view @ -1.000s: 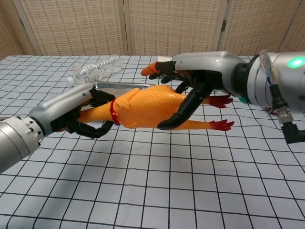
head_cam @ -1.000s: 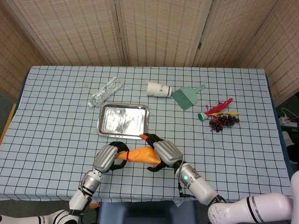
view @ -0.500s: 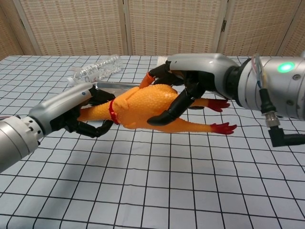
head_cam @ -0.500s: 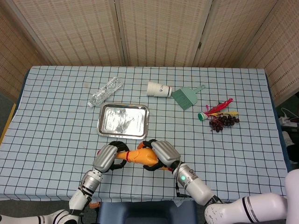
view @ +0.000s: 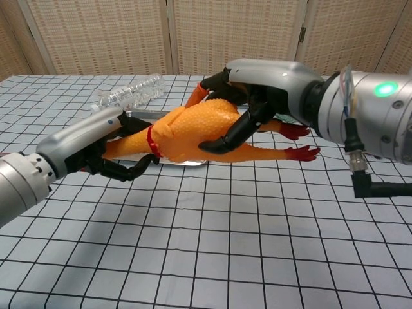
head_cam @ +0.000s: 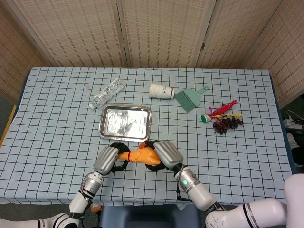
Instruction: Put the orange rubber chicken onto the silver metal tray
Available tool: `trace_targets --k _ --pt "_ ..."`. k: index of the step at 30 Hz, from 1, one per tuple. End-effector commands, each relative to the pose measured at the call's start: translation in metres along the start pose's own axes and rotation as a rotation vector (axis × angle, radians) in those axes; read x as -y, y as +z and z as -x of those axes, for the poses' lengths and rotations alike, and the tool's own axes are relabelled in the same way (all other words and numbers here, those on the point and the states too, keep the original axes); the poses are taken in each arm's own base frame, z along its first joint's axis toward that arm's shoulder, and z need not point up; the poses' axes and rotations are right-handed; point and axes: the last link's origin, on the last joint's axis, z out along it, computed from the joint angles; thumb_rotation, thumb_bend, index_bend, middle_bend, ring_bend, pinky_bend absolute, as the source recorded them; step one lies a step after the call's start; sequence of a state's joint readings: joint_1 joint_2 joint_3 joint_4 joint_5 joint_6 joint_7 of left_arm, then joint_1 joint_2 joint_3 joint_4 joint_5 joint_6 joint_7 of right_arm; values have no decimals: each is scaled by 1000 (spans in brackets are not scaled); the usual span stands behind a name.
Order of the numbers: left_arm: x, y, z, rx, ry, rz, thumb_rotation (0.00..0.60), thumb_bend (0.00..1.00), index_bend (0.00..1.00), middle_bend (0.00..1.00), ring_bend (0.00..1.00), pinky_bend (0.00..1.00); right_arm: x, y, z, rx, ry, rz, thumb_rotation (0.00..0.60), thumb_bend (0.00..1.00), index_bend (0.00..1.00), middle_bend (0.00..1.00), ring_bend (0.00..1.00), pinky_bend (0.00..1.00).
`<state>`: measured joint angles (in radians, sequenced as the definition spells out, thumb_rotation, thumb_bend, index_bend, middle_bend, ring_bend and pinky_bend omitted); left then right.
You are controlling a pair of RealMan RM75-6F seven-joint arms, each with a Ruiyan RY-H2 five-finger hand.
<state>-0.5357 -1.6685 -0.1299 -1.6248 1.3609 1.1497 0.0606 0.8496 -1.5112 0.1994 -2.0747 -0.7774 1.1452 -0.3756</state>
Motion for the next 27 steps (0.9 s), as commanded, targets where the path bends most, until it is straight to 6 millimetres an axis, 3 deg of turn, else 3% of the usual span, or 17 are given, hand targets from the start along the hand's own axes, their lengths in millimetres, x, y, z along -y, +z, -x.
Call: trace_targets --k 1,2,3,4,5,7,9,12,20,27 --pt "0 0 0 -1 -1 -1 600 791 889 454 281 258 -2 0 0 -7 -4 10 600 504 1000 837 958 1000" --pt "1 1 -1 -2 0 -1 600 791 889 454 281 258 -2 0 0 0 -10 14 600 494 967 838 939 1000" --pt "1 1 -1 -3 -1 -2 600 791 889 454 281 258 -3 -2 3 31 -20 14 600 460 831 788 868 1000" --pt "2 1 -1 -2 -1 -3 600 790 889 454 281 258 -4 -5 4 68 -31 15 600 417 633 691 760 991" --pt "2 1 -1 -2 -1 -5 600 790 889 454 281 258 -6 -6 5 112 -45 17 600 354 341 512 578 931" --pt "3 1 -1 -1 -2 -6 600 790 889 454 281 257 -7 -7 2 149 -67 11 600 262 37 180 258 745" --pt "3 2 -1 7 1 -2 600 790 890 454 279 254 -7 -8 0 167 -52 -6 600 174 0 4 29 502" --pt "7 4 -3 4 -1 -10 600 792 891 457 278 249 -6 -11 -6 155 -18 -37 600 108 0 0 0 352" --pt "14 8 -7 -5 -6 -29 600 793 898 467 278 246 -8 -22 -23 130 3 -73 600 61 0 0 0 127" --pt "19 11 -15 -21 -13 -48 600 797 900 468 278 246 -12 -39 -37 97 -61 -81 600 60 0 0 0 83"
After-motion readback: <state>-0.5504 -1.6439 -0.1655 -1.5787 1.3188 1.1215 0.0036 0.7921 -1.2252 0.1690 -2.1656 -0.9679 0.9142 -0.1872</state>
